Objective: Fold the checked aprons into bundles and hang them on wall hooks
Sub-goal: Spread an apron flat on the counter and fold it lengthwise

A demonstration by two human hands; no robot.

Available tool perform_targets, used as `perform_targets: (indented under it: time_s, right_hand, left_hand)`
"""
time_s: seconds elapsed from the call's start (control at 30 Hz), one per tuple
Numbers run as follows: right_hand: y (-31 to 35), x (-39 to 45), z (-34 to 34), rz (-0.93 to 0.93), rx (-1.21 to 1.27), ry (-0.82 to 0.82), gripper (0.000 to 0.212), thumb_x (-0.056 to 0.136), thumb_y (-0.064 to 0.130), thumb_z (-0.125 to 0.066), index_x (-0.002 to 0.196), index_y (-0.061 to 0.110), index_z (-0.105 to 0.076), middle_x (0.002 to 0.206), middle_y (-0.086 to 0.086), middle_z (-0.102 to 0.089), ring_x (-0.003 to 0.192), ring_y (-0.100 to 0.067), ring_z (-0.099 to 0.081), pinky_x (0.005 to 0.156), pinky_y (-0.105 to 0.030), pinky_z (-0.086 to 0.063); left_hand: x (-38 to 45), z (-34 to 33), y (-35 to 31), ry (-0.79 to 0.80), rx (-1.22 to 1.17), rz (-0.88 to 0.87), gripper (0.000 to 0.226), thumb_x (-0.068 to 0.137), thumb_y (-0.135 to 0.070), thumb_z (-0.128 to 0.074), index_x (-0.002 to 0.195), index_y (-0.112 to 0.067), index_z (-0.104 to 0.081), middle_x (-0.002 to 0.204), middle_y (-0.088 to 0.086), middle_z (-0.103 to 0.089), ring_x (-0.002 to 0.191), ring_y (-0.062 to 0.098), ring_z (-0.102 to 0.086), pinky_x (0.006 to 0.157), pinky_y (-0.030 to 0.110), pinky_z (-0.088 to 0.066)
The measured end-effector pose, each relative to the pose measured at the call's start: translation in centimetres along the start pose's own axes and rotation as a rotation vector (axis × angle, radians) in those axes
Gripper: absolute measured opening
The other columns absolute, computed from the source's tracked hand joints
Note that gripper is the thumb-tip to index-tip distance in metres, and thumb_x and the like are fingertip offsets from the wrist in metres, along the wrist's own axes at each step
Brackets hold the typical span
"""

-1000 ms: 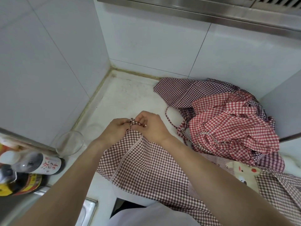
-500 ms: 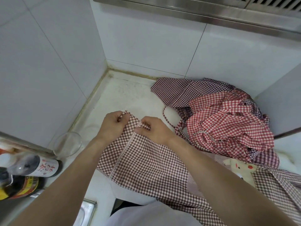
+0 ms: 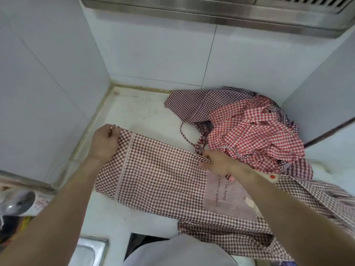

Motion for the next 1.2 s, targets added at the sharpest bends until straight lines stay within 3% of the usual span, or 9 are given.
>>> perform_targets:
  time_s: [0.13,0.33,0.47,0.57,0.7,0.83,1.0,1.1,1.2]
  right_hand:
    - [-0.1,-0.5,-0.1,0.042,0.043,0.012,0.056,0.091,0.031,-0.069,0.143,0.021,-0.048,0.137,0.009,-0.053,0.127,-0.014,-0.05,0.11,-0.029,-0.034]
    - [-1.5,-1.3,-0.3,0.19,0.162,-0.256,0.026,0.097,0.029,-0.062,0.119,0.016,-0.066,0.12,0.006,-0.068,0.107,-0.011,-0.063,0.102,-0.03,-0.046]
    - [-2.7,-3.8,-1.0,0.236,0.083,-0.242,0.015,0.101,0.03,-0.054,0.09,0.021,-0.059,0.086,0.015,-0.062,0.075,0.001,-0.055,0.073,-0.019,-0.04]
    - [-3.7,-6.0,-1.5,0.189,-0.018,0.007,0.027,0.101,0.029,-0.054,0.074,0.029,-0.051,0.076,0.006,-0.059,0.063,-0.004,-0.049,0.059,-0.016,-0.038]
    - [-4.9,-8.3,0.8,0.054,0.06,0.437,0.031,0.09,0.055,-0.062,0.088,0.027,-0.073,0.09,0.002,-0.072,0.079,-0.022,-0.067,0.081,-0.045,-0.056]
    - [-4.6,-5.8,2.6,0.099,-0.105,0.103,0.048,0.09,0.062,-0.055,0.075,0.017,-0.057,0.07,0.0,-0.052,0.061,-0.013,-0.045,0.059,-0.027,-0.04]
    - [-5.3,-2.0,-1.2,0.014,-0.188,0.06,0.035,0.096,0.049,-0.056,0.077,0.02,-0.054,0.08,0.003,-0.055,0.07,-0.014,-0.05,0.062,-0.03,-0.039]
    - [-5.9,-0.5,-3.3,-0.03,-0.143,-0.051,0.029,0.098,0.047,-0.054,0.084,0.022,-0.059,0.083,0.002,-0.061,0.076,-0.018,-0.06,0.061,-0.03,-0.042]
    - [-6.3,0.2,-4.8,-0.094,-0.156,-0.099,0.031,0.1,0.045,-0.051,0.104,0.017,-0.063,0.098,-0.002,-0.066,0.087,-0.02,-0.062,0.078,-0.035,-0.051]
  left_hand:
    - [-0.5,0.6,-1.5,0.17,-0.087,-0.067,0.019,0.103,-0.021,-0.047,0.091,-0.013,-0.06,0.088,-0.001,-0.062,0.083,0.018,-0.057,0.071,0.03,-0.039]
    - [-1.3,0.8,-1.3,-0.054,0.175,-0.103,0.026,0.105,-0.019,-0.039,0.112,0.005,-0.048,0.099,0.028,-0.061,0.091,0.042,-0.059,0.077,0.043,-0.043]
    - [-3.4,0.9,-1.0,-0.092,0.227,-0.081,0.028,0.106,-0.018,-0.038,0.115,0.007,-0.046,0.1,0.035,-0.061,0.093,0.049,-0.059,0.078,0.05,-0.045]
    - [-4.1,1.2,-0.9,-0.02,0.297,-0.083,0.026,0.105,-0.016,-0.04,0.113,0.007,-0.048,0.1,0.036,-0.061,0.092,0.048,-0.06,0.078,0.05,-0.046]
    - [-3.1,2.3,0.8,0.427,0.533,0.066,0.034,0.106,-0.03,-0.039,0.119,-0.004,-0.057,0.134,0.02,-0.054,0.115,0.031,-0.052,0.096,0.036,-0.04]
    - [-3.6,0.7,3.1,0.272,0.491,0.14,0.036,0.106,-0.029,-0.04,0.119,0.0,-0.058,0.126,0.02,-0.059,0.112,0.033,-0.055,0.087,0.034,-0.038]
    - [-5.1,-3.5,5.8,0.03,0.345,0.26,0.034,0.1,-0.021,-0.049,0.127,0.0,-0.047,0.125,0.025,-0.057,0.116,0.041,-0.053,0.095,0.045,-0.041]
    - [-7.3,-7.1,4.2,-0.022,0.363,0.12,0.041,0.092,-0.014,-0.056,0.131,-0.004,-0.047,0.127,0.022,-0.052,0.119,0.039,-0.047,0.098,0.049,-0.037]
    - [-11.3,-12.5,2.0,0.175,0.407,-0.169,0.049,0.085,-0.01,-0.058,0.133,-0.002,-0.05,0.128,0.022,-0.052,0.118,0.039,-0.047,0.101,0.049,-0.039]
Point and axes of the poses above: each hand's wrist, its own x-axis towards the middle knuckle, its own z-axis out of the back of the hand, y = z × x, the point moved 2 cm from there along x, towards the middle knuckle
